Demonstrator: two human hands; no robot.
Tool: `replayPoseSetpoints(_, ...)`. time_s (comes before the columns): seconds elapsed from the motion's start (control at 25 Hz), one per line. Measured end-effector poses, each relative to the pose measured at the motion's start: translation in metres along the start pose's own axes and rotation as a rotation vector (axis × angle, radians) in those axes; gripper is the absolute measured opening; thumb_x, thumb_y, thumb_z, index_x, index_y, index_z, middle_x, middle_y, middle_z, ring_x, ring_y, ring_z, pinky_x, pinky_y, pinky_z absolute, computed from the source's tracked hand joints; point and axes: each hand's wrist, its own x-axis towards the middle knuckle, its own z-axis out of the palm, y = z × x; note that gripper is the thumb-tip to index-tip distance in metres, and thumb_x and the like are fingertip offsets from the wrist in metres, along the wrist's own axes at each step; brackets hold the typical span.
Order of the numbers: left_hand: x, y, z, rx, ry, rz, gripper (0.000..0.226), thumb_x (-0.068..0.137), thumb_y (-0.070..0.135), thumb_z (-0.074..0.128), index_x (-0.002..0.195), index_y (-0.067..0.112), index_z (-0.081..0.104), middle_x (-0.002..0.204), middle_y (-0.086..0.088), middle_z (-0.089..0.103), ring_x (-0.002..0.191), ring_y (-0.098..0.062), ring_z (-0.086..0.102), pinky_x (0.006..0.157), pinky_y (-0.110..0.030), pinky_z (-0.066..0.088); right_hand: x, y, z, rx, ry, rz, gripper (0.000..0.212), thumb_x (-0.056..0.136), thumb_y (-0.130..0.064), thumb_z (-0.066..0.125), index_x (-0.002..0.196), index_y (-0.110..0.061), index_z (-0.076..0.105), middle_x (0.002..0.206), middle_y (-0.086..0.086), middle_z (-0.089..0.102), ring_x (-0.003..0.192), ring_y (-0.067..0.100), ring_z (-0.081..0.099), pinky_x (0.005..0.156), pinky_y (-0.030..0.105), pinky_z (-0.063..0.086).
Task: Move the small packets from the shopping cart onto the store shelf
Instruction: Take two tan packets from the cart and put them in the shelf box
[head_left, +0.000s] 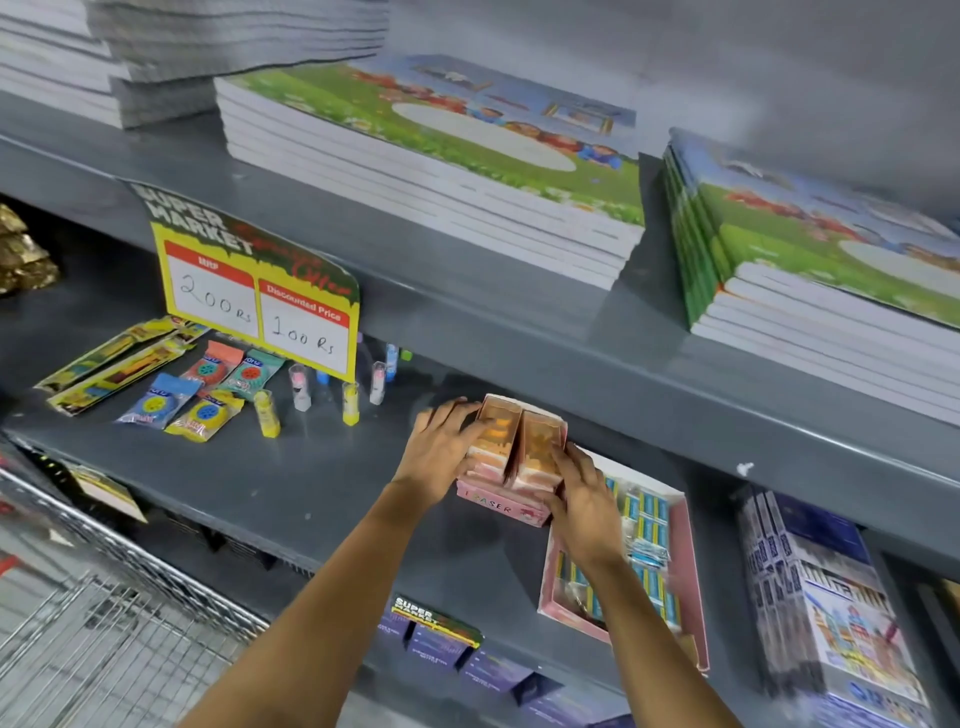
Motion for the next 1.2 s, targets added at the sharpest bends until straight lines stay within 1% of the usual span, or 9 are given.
replayPoseSetpoints(0.28,-0.006,-0.005,0.008,-0.092,0.026,-0.027,0.051,0.082,0.033,0.065,0.13,0.026,0.048,0.136,-0.007,0.049,0.128,-0.028,0.04,0.101,-0.045,0.03,0.003,-0.011,0.002,-0.02,0.019,0.047,0.057,0.091,-0.031,0.056,0.141,-0.024,0.032,0.146,0.009,0.037,0.127,0.032,0.042,0.098,0.046,0.042)
replayPoseSetpoints(0.56,-0.002,0.001,0.012,-0.062,0.053,-0.058,0.047,0.087,0.037,0.057,0.131,0.026,0.045,0.137,-0.004,0.046,0.129,-0.024,0.036,0.1,-0.04,0.027,0.0,-0.013,0.004,-0.035,0.094,-0.006,0.054,0.087,-0.03,0.062,0.137,-0.02,0.042,0.136,0.017,0.048,0.118,0.039,0.051,0.092,0.05,0.046)
replayPoseSetpoints(0.64,-0.006,-0.001,0.013,-0.067,0.081,-0.055,0.044,0.088,0.043,0.05,0.128,0.027,0.048,0.135,-0.006,0.05,0.127,-0.022,0.036,0.097,-0.044,0.033,-0.006,-0.014,0.006,-0.052,0.127,-0.06,0.049,0.089,-0.035,0.051,0.135,-0.019,0.044,0.133,0.016,0.054,0.112,0.039,0.056,0.088,0.049,0.048)
replayPoseSetpoints(0.72,-0.011,-0.002,0.015,-0.101,0.089,-0.053,0.046,0.086,0.05,0.037,0.125,0.029,0.053,0.136,-0.008,0.051,0.128,-0.022,0.035,0.095,-0.049,0.037,-0.009,-0.016,0.009,-0.032,0.127,-0.048,0.057,0.088,-0.046,0.032,0.137,-0.019,0.042,0.136,0.013,0.052,0.117,0.037,0.052,0.092,0.049,0.046)
replayPoseSetpoints(0.8,-0.015,-0.001,0.019,-0.151,0.026,-0.085,0.047,0.089,0.052,0.034,0.13,0.032,0.047,0.146,-0.007,0.038,0.136,-0.024,0.027,0.101,-0.051,0.028,-0.01,-0.018,0.013,0.039,0.106,0.009,0.065,0.086,-0.054,0.022,0.141,-0.023,0.035,0.144,0.009,0.044,0.128,0.035,0.042,0.101,0.05,0.038)
replayPoseSetpoints(0.88,-0.015,0.003,0.02,-0.191,-0.014,-0.153,0.043,0.093,0.048,0.038,0.135,0.036,0.039,0.153,-0.004,0.025,0.141,-0.022,0.016,0.105,-0.05,0.019,-0.01,-0.017,0.018,0.079,0.094,0.04,0.06,0.09,-0.054,0.024,0.143,-0.027,0.03,0.149,0.007,0.037,0.134,0.035,0.034,0.106,0.051,0.031)
replayPoseSetpoints(0.96,-0.015,0.007,0.017,-0.194,-0.032,-0.182,0.044,0.094,0.049,0.034,0.136,0.036,0.036,0.155,-0.003,0.019,0.142,-0.021,0.011,0.107,-0.048,0.016,-0.01,-0.017,0.022,0.068,0.088,0.04,0.055,0.094,-0.046,0.03,0.145,-0.027,0.026,0.151,0.007,0.034,0.136,0.035,0.031,0.108,0.052,0.029)
replayPoseSetpoints(1.12,-0.023,0.002,0.007,-0.225,0.053,-0.197,0.066,0.083,0.061,0.01,0.137,0.032,0.036,0.154,-0.005,0.023,0.14,-0.022,0.02,0.104,-0.047,0.023,-0.009,-0.037,0.021,0.047,0.187,0.036,0.065,0.091,-0.055,0.015,0.142,-0.018,0.031,0.147,0.013,0.038,0.133,0.038,0.035,0.107,0.052,0.029)
replayPoseSetpoints(1.2,-0.036,-0.016,-0.007,-0.251,0.175,-0.272,0.067,0.086,0.065,0.01,0.135,0.031,0.041,0.15,-0.005,0.033,0.137,-0.021,0.03,0.099,-0.046,0.028,-0.004,-0.065,0.022,0.024,0.227,-0.104,0.062,0.091,-0.051,0.022,0.136,-0.013,0.042,0.141,0.015,0.046,0.127,0.039,0.042,0.107,0.046,0.025)
